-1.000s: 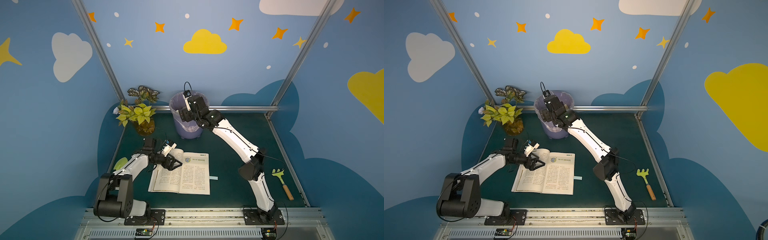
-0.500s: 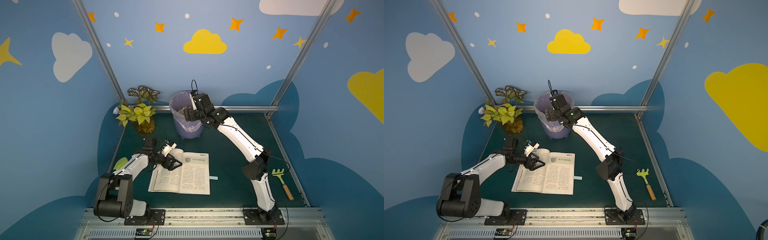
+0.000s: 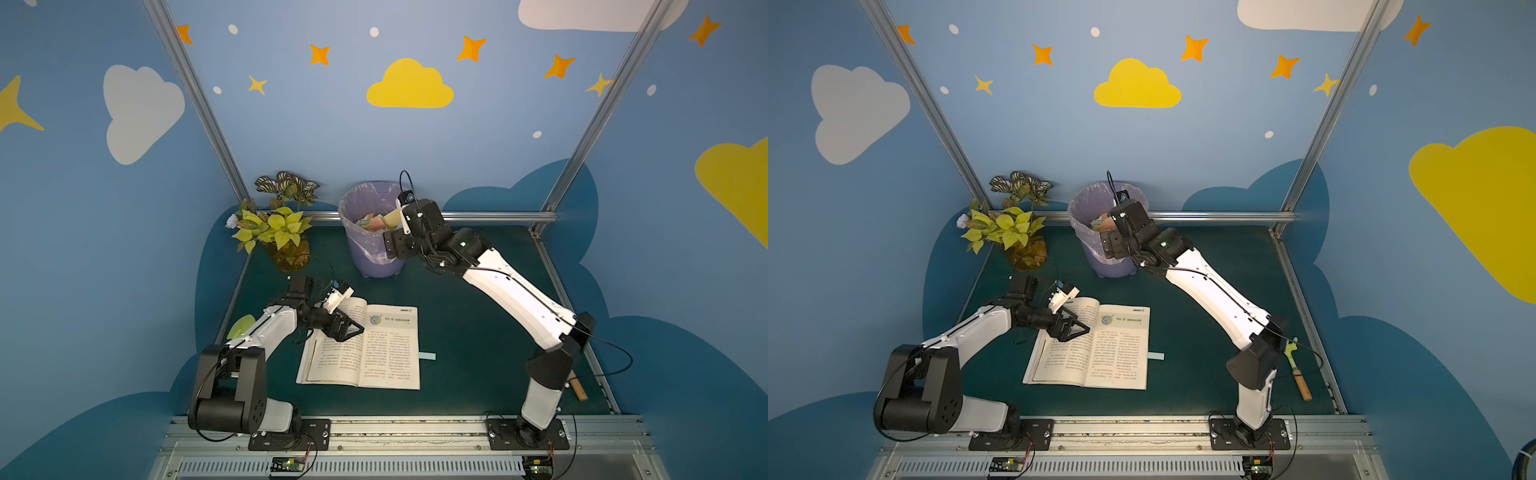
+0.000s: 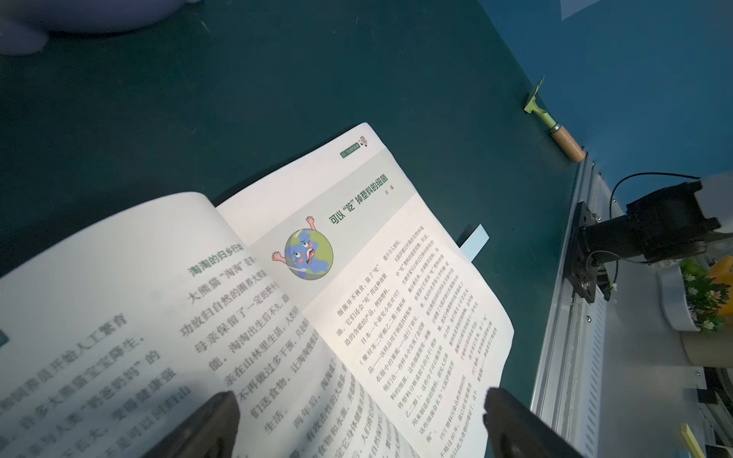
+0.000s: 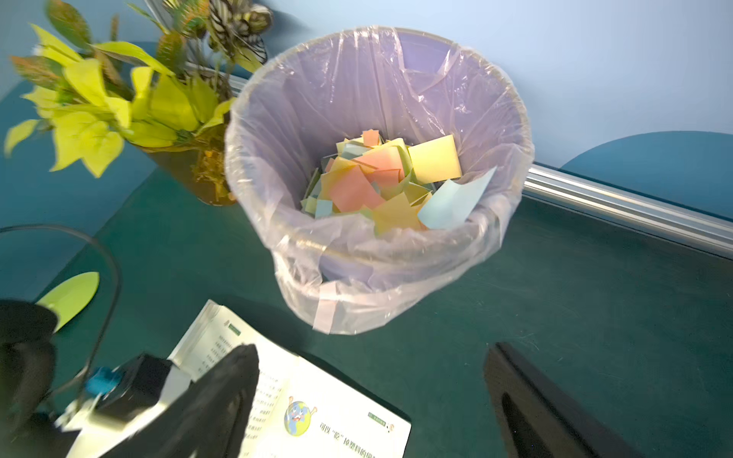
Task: Peel off the used sticky note
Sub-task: Turn the page of the book at the center of the board.
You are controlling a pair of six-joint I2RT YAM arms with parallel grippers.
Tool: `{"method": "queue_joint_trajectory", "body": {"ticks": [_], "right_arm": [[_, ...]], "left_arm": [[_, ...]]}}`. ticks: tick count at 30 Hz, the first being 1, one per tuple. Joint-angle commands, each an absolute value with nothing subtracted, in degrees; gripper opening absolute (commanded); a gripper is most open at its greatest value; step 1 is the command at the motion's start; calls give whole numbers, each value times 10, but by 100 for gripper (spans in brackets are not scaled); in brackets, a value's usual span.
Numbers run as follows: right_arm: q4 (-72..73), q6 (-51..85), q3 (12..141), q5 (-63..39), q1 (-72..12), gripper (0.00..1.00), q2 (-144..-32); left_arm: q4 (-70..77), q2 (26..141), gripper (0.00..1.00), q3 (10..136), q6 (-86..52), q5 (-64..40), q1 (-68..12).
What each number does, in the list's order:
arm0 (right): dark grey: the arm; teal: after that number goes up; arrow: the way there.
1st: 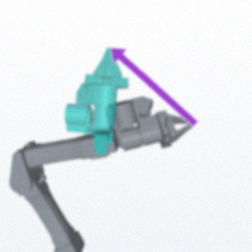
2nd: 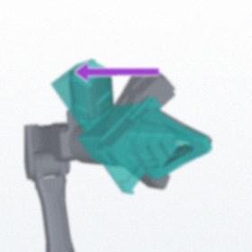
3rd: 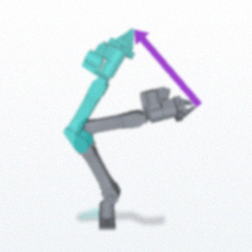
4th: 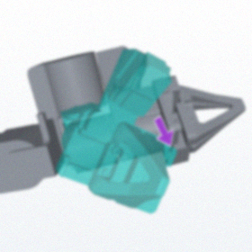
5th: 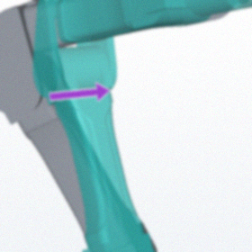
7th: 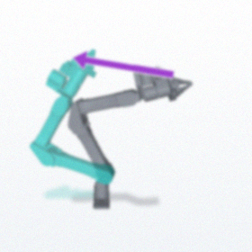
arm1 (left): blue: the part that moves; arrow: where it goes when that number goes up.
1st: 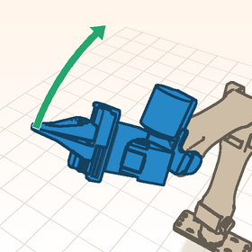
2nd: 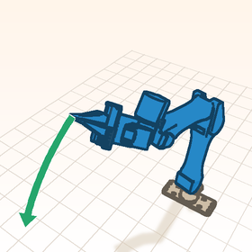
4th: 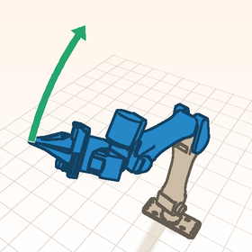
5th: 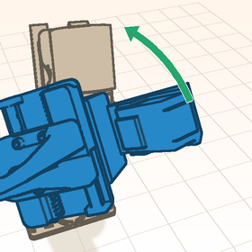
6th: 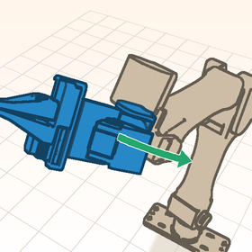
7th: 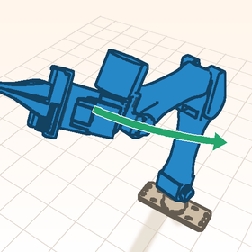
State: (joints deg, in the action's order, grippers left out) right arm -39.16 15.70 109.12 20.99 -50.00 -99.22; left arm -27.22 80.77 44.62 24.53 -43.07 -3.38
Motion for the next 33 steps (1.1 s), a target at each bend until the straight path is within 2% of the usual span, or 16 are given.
{"method": "queue_joint_trajectory", "body": {"ticks": [1,8,16,23,30,33], "right_arm": [[-315,205,955,254,-517,96,-900],[-272,319,745,272,-534,97,-770],[-247,421,569,231,-573,97,-696],[-105,489,431,155,-587,96,-727],[-15,525,389,114,-608,96,-803],[8,532,388,111,-619,96,-825]], "left_arm": [[-337,774,100,473,290,-378,-31],[-416,734,100,484,376,-318,-31],[-454,712,100,473,440,-273,-31],[-427,771,95,448,470,-196,-34],[-384,791,81,411,469,-124,-57],[-371,791,79,399,461,-102,-81]]}}
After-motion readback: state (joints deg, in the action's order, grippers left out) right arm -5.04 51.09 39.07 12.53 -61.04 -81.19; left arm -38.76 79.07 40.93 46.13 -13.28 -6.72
